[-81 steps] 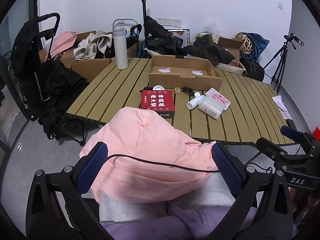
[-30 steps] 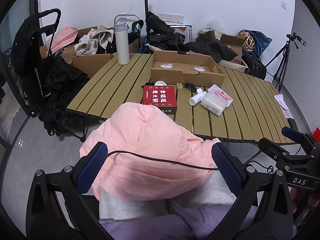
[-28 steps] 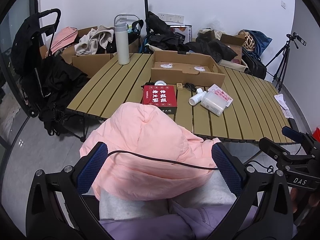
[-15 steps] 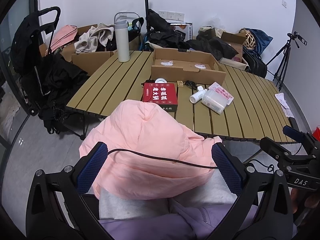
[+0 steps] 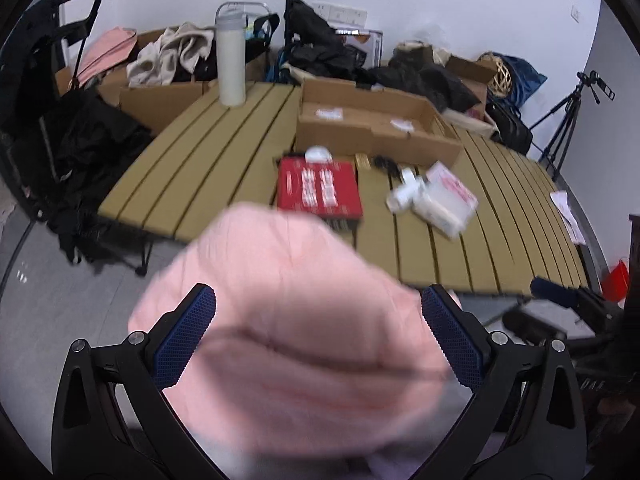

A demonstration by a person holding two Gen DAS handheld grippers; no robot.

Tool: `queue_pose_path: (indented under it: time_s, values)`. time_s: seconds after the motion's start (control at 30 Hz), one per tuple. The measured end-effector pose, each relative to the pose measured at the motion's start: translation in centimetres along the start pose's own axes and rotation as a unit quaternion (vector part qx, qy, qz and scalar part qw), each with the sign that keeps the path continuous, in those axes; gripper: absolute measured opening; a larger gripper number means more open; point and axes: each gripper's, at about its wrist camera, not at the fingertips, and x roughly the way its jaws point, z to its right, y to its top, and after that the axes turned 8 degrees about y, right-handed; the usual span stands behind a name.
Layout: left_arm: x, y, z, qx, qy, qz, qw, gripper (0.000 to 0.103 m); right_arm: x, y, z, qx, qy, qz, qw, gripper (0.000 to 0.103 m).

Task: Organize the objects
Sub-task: 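Grasp the red printed box with the left gripper and lift it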

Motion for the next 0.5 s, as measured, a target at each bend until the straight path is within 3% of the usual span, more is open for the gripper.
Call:
queue_pose_path:
  time_s: [0.1, 0.17, 0.23, 0.33, 0.4, 0.5]
  values:
    - [4.9, 3.5, -1.0, 0.011, 0.001, -0.021, 0.9997, 0.099, 3.2, 2.6, 0.3, -0.009, 0.004, -0.009, 1.0, 0.088]
    - [9.4, 5.7, -2.0, 0.001, -0.022, -0.065, 0.9977, 0.085, 5.9, 4.9, 0.4, -0.009, 0.018, -0.015, 1.0, 0.067]
    - [12.9, 7.1, -2.7, -0.02, -0.026, -0.096, 0.9948, 0.066, 9.0, 7.1, 0.6, -0.004, 0.031, -0.021, 0.999, 0.061]
    - [17.4, 8.6, -2.9, -0.012, -0.025, -0.115, 0.993, 0.057, 14.4, 9.7, 1.1, 0.012, 0.05, -0.041, 0.998, 0.056]
    - [19.6, 8.7, -3.1, -0.021, -0.044, -0.138, 0.9893, 0.047, 17.6, 10.7, 1.4, 0.025, 0.055, -0.059, 0.996, 0.05]
    - [21.3, 8.0, -2.9, -0.025, -0.101, -0.156, 0.9822, 0.042, 20.8, 11.4, 1.6, 0.04, 0.061, -0.08, 0.994, 0.042]
